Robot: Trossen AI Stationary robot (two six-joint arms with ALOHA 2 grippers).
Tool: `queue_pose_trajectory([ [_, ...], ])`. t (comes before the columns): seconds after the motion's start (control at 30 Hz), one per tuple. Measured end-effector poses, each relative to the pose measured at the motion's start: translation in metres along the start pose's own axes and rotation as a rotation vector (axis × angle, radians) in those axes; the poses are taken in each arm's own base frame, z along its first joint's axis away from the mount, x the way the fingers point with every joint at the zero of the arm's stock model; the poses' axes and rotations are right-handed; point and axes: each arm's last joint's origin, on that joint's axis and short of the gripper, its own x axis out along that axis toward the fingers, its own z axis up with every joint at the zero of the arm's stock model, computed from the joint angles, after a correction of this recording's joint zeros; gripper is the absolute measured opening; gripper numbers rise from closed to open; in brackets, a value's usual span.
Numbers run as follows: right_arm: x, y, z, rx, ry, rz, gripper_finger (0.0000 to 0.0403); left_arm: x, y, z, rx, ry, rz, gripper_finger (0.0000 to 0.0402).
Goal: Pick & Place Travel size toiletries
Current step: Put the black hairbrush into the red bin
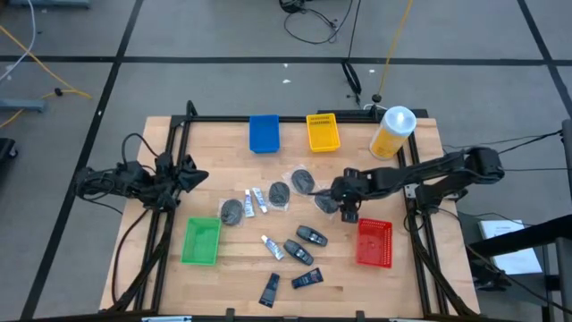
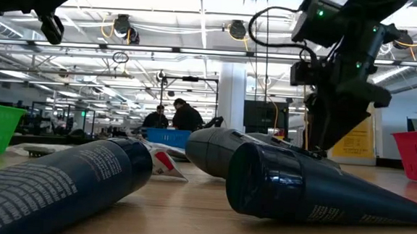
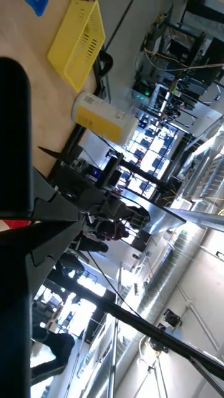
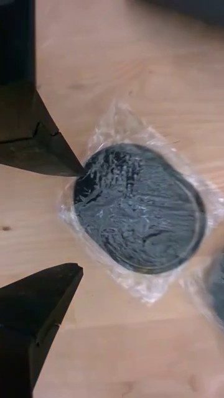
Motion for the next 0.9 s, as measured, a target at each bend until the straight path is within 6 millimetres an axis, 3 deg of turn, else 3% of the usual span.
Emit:
queue_pose_trajectory([
  [0.23, 0.018, -0.003, -0.001, 0.013, 0.065, -0.009, 0.0236, 0.0, 0.0, 0.0, 0.017, 0.001, 0.0, 0.001],
  [0.53, 0.038, -0.015, 0.0, 0.11, 0.12, 0.116, 0.0221, 0.0, 0.0, 0.0, 0.028, 0.003, 0.002, 0.001],
  [0.7, 0.043, -0.022, -0.003, 0.207, 0.158, 0.145, 0.0166, 0.0, 0.001, -0.002, 0.026, 0.02, 0.009, 0.001],
  [0.9, 0.037, -0.025, -0.001, 0.271, 0.132, 0.148, 0.0055, 0.0, 0.001, -0.003, 0.027, 0.028, 0.013, 0.001],
])
